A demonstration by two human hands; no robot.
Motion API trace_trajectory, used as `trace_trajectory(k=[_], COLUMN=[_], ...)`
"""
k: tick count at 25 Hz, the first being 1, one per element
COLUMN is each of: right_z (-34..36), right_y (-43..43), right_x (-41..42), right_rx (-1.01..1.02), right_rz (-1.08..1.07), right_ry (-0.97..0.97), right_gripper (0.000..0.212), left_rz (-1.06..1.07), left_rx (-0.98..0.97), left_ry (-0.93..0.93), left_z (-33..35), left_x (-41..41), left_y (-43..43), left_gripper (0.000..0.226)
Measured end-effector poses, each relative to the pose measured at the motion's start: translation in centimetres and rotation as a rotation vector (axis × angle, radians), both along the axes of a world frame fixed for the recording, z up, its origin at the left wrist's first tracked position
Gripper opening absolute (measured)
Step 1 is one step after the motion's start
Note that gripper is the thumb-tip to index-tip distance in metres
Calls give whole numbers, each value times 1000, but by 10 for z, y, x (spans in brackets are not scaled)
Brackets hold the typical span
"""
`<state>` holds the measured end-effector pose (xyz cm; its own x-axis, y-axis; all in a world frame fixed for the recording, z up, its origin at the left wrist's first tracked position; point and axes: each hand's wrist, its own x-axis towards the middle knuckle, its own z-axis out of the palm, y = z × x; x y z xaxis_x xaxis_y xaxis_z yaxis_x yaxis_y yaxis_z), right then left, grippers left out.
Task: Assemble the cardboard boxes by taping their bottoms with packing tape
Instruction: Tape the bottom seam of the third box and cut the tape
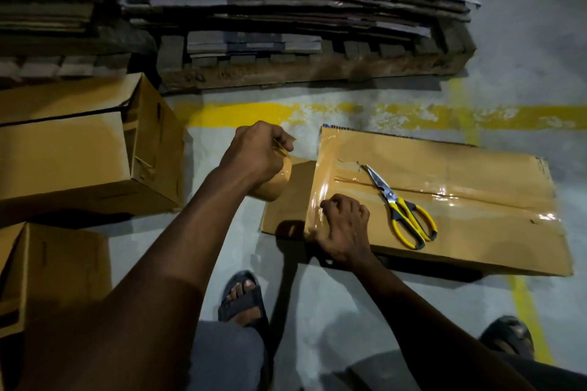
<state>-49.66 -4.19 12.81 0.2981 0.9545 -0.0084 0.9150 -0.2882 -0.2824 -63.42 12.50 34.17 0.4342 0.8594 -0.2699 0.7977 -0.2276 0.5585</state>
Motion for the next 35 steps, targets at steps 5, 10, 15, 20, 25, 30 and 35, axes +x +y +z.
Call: trace_trajectory(k=[5, 10, 15, 20, 25, 30, 35], right_z=[6, -4, 2, -5, -15, -20, -24], right_y=[105, 177, 185, 182, 186, 182, 182], right_x=[55, 105, 106, 103, 79, 79, 75], right_rx=[1, -182, -219, -153, -147, 24, -82], right_rz=[-157, -109, -104, -225, -300, -289, -255], right_ry=[-94, -47, -55, 54, -39, 73, -16], right_gripper=[47, 47, 42, 60, 54, 58, 68], left_rz=[143, 124, 103, 109, 117, 123, 140], left_rx=[89, 69, 29, 4, 12, 4, -15], left_ry=[-34, -40, -60, -51, -73, -56, -64], left_z=[2, -7, -11, -6, -6, -4, 0], left_x=[10, 18, 23, 24, 20, 20, 20], left_y=[13, 19, 21, 17, 17, 17, 15], left_gripper=[43, 42, 42, 43, 43, 45, 46])
